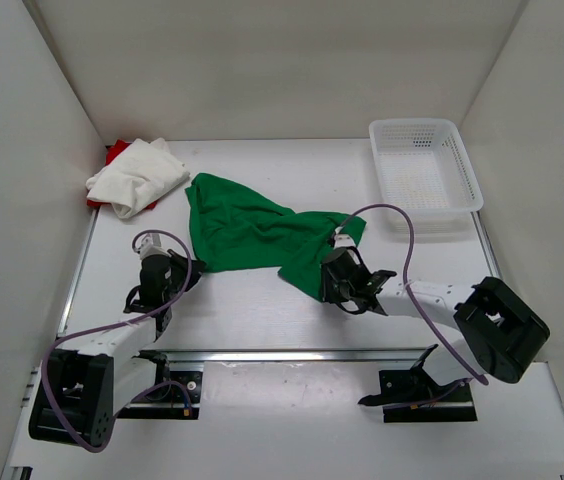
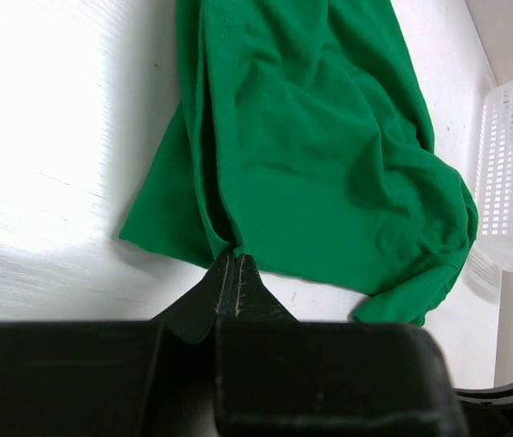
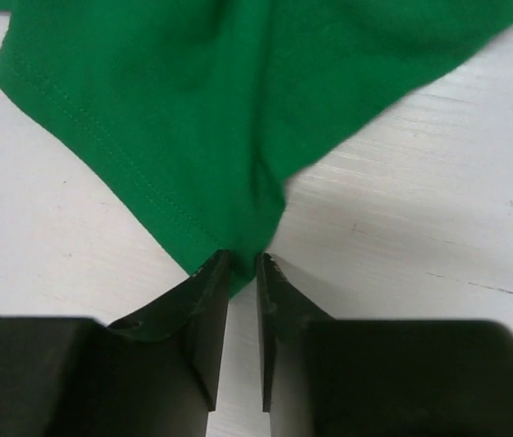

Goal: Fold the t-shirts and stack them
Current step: Flatten out the tshirt

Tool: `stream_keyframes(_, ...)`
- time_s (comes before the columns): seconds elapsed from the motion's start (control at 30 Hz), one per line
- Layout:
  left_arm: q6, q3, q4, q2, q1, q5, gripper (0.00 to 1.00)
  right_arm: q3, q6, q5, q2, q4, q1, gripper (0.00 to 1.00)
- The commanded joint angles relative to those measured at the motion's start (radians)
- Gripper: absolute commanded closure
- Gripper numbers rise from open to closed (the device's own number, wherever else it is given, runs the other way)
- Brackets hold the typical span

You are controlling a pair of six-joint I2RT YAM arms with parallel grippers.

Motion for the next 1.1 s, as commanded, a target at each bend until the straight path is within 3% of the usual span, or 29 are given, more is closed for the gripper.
stream_keyframes(0.0, 0.013, -0.004, 0.024, -0.008, 0.006, 0.010, 1.00, -0.048, 0.032, 0.041, 0.005, -0.055, 0.003, 0.83)
stream_keyframes(0.13, 0.004, -0.004, 0.020, -0.013, 0.010, 0.004, 1.00, -0.068, 0.016, 0.024, -0.010, -0.051, -0.020, 1.00)
stream_keyframes(0.3, 0.018, 0.010, 0.007, -0.019, 0.000, 0.027, 1.00, -0.041, -0.036, 0.009, -0.117, -0.066, -0.029, 1.00)
stream_keyframes(0.43, 0.172, 0.253, -0.169, 0.055, -0.101, 0.101, 1.00, 0.071, -0.099, 0.018, -0.335, -0.207, -0.048, 1.00)
stream_keyframes(0.53, 0.208, 0.422, -0.283, 0.000, -0.115, 0.147, 1.00, 0.244, -0.166, 0.039, -0.465, -0.316, -0.092, 1.00)
stream_keyframes(0.63, 0.220, 0.614, -0.422, -0.043, -0.036, 0.252, 1.00, 0.491, -0.253, 0.108, -0.502, -0.426, -0.092, 1.00)
stream_keyframes(0.7, 0.207, 0.779, -0.463, -0.056, 0.093, 0.354, 1.00, 0.710, -0.289, 0.182, -0.464, -0.494, -0.065, 1.00)
stream_keyframes(0.83, 0.109, 0.985, -0.487, -0.063, 0.341, 0.593, 1.00, 1.058, -0.410, 0.278, -0.340, -0.546, -0.007, 1.00)
stream_keyframes(0.9, 0.061, 1.059, -0.486, -0.068, 0.420, 0.647, 1.00, 1.207, -0.459, 0.282, -0.283, -0.554, 0.016, 1.00)
stream_keyframes(1.07, -0.006, 1.203, -0.492, -0.040, 0.454, 0.661, 1.00, 1.536, -0.568, 0.237, -0.111, -0.565, -0.011, 1.00)
